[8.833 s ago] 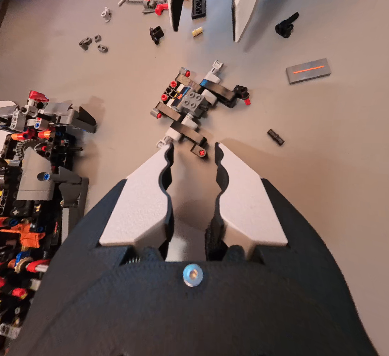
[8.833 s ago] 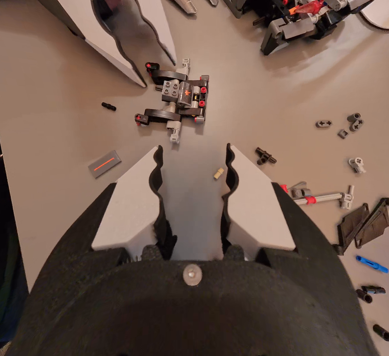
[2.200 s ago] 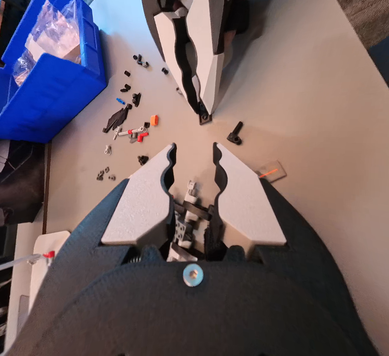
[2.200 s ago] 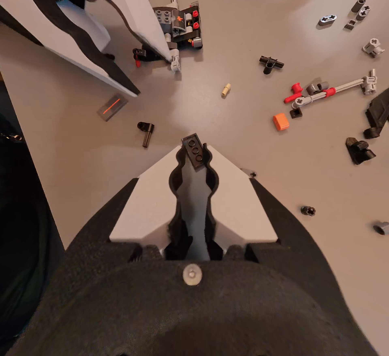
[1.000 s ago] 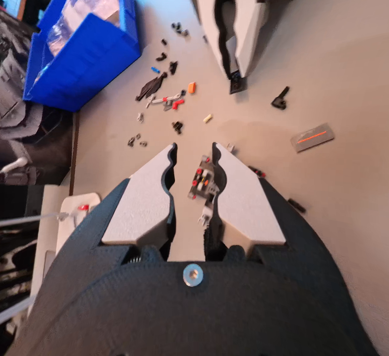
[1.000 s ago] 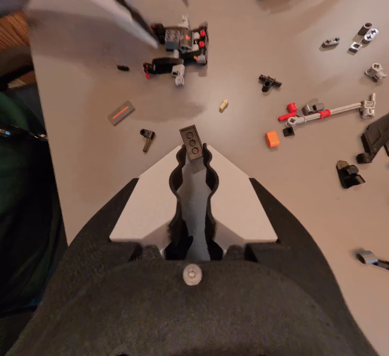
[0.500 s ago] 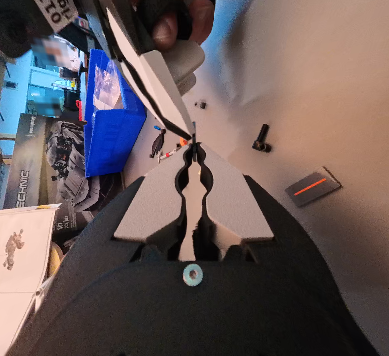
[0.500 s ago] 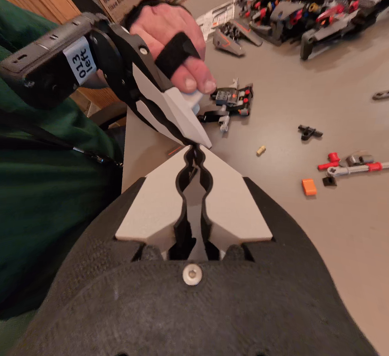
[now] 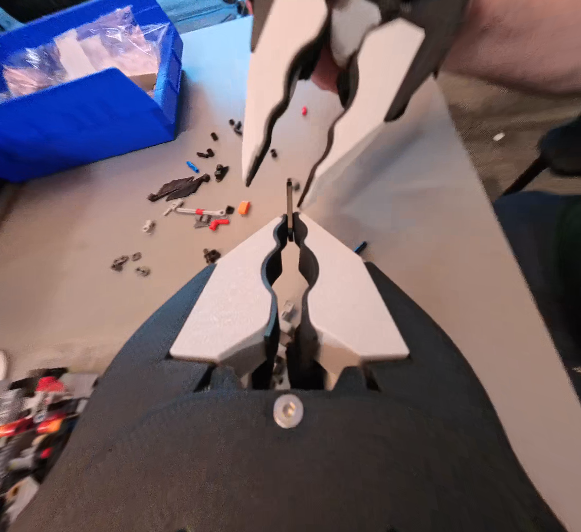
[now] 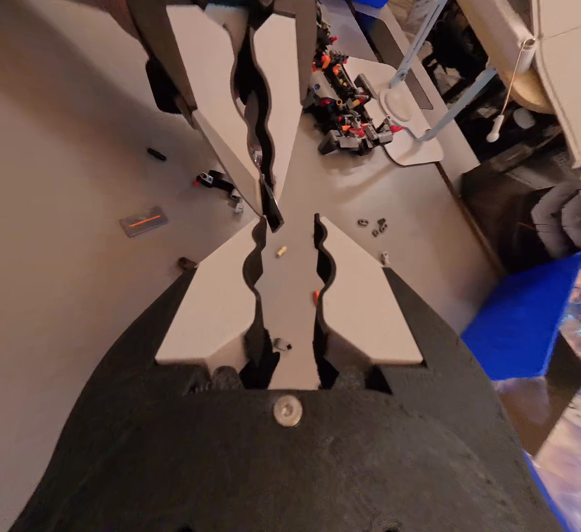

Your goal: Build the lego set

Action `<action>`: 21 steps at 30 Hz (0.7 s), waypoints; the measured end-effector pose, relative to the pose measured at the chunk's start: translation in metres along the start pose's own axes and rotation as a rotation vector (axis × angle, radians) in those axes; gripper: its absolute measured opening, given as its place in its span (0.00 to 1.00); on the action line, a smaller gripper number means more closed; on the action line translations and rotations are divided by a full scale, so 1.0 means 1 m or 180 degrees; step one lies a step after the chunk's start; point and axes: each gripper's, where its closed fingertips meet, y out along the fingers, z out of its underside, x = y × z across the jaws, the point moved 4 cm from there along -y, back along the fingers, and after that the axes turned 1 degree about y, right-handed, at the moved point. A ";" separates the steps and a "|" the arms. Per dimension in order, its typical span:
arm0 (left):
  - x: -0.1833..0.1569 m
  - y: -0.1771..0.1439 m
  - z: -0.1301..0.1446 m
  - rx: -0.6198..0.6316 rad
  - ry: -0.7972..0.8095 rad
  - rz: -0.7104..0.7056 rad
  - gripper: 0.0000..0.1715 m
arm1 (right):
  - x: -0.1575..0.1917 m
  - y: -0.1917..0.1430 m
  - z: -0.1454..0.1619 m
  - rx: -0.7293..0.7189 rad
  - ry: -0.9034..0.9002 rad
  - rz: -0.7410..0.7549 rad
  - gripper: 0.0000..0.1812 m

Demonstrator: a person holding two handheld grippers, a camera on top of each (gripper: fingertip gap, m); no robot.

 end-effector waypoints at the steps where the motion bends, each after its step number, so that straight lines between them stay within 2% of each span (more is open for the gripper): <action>1: 0.000 -0.002 -0.002 -0.0081 -0.0093 0.0082 0.01 | 0.002 0.003 -0.001 0.0066 -0.0055 0.0034 0.15; 3: -0.001 -0.007 -0.005 -0.0195 -0.0156 0.0200 0.01 | 0.004 0.008 -0.003 0.0108 -0.0080 0.0031 0.13; 8: 0.000 -0.013 -0.003 -0.0188 -0.0413 0.0335 0.01 | 0.010 0.011 -0.010 0.0113 -0.0442 0.0217 0.10; 15: 0.007 -0.023 -0.004 -0.0568 -0.1411 0.0900 0.01 | 0.013 0.014 -0.020 0.0156 -0.1010 0.0601 0.18; 18: 0.009 -0.027 -0.008 -0.0824 -0.1828 0.1203 0.00 | 0.009 0.008 -0.026 -0.0034 -0.0988 0.0669 0.17; 21: 0.011 -0.032 -0.013 -0.1009 -0.2091 0.1416 0.01 | 0.006 -0.001 -0.029 -0.0061 -0.1215 0.0820 0.14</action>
